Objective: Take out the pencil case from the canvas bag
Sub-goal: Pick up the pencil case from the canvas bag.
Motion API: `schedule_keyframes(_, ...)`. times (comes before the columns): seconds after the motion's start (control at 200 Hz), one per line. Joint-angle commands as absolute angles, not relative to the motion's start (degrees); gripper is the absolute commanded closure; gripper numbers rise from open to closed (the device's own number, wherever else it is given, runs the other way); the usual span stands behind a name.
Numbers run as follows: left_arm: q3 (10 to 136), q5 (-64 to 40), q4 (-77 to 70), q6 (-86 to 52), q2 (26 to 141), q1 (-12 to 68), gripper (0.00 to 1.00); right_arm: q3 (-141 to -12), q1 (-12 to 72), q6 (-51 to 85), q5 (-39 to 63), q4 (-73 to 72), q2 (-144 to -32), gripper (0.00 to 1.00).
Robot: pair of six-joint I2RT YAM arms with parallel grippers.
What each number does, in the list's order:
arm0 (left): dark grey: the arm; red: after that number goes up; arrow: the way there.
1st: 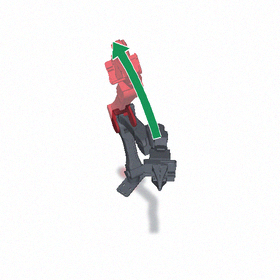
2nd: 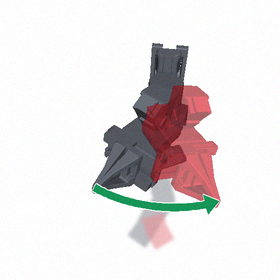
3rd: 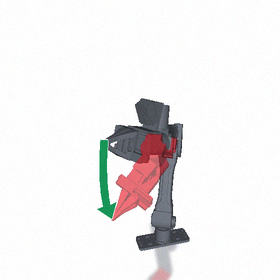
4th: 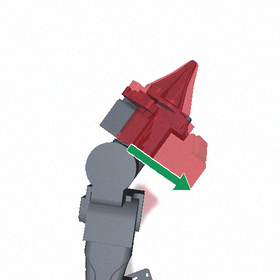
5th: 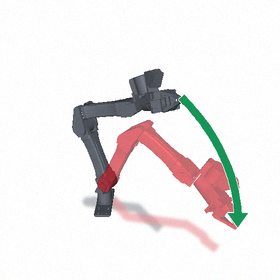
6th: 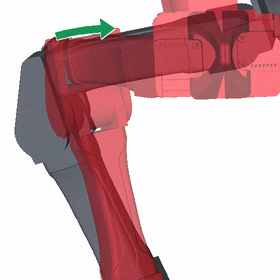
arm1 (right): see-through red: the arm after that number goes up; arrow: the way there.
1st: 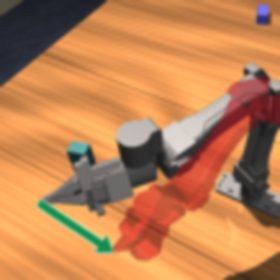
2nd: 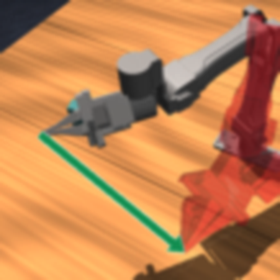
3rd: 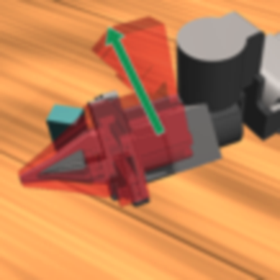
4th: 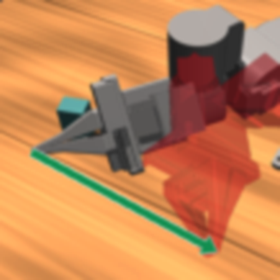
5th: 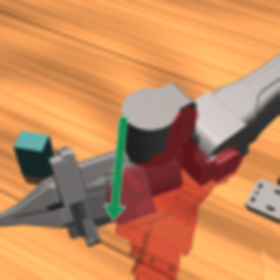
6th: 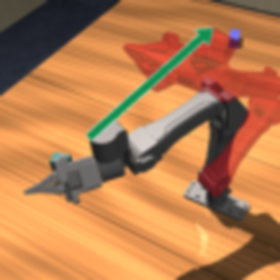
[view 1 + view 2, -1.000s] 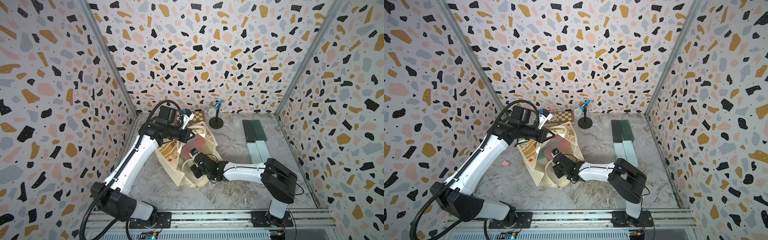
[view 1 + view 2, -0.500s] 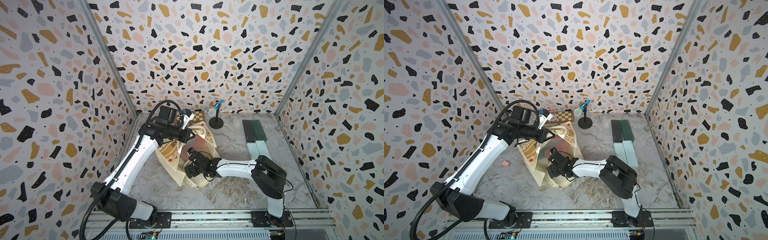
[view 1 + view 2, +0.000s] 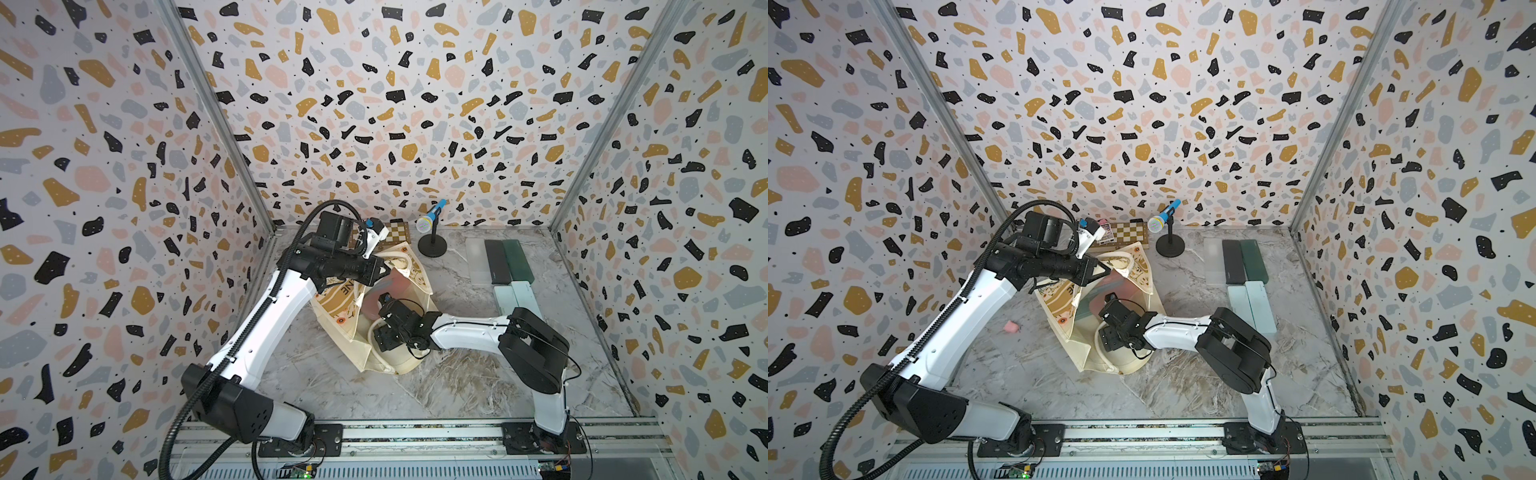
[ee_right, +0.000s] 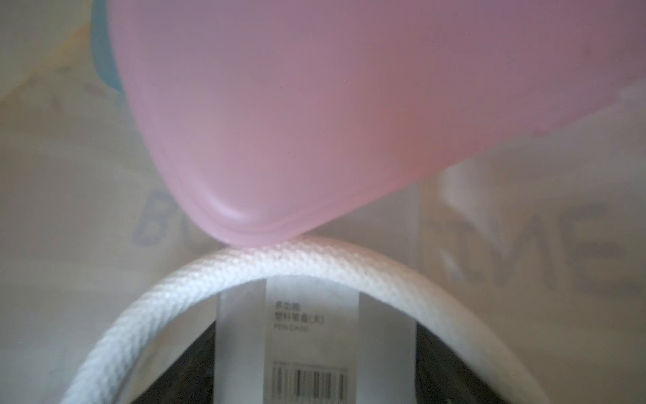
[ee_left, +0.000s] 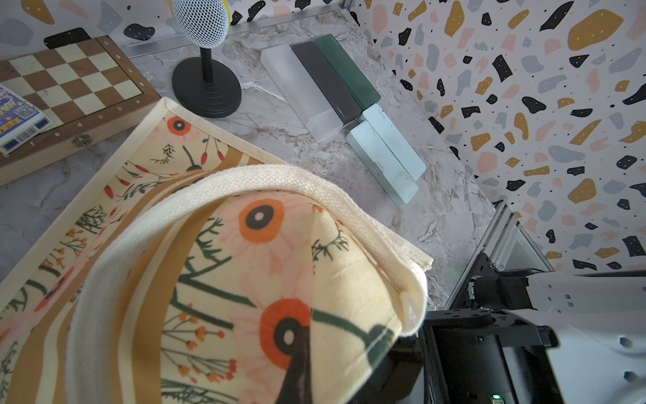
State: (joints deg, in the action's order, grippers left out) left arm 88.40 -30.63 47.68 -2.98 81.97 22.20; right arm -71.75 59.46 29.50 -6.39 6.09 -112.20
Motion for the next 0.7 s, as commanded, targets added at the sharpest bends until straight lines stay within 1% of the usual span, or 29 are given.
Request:
schedule_keyframes(0.0,88.70,-31.23,44.12,-2.46,80.71,22.40,1.00,-71.85,59.15,29.85,-7.28,8.10,-109.60,0.24)
schedule_keyframes(0.165,88.59,-28.82,43.93,-3.09,80.88,22.41,1.00,-70.83,59.40,28.71,-7.39,10.65,-104.53,0.28)
schedule_keyframes(0.4,89.29,-24.18,43.57,-5.83,81.88,22.41,1.00,-69.42,61.67,28.12,-5.72,16.20,-98.62,0.28)
schedule_keyframes(0.531,89.89,-20.22,43.37,-7.80,82.06,22.92,1.00,-68.62,61.85,28.56,-3.24,18.47,-96.32,0.29)
schedule_keyframes(0.696,88.99,-12.14,40.96,-10.67,80.79,24.13,1.00,-67.29,61.97,28.74,-3.38,21.22,-93.79,0.29)
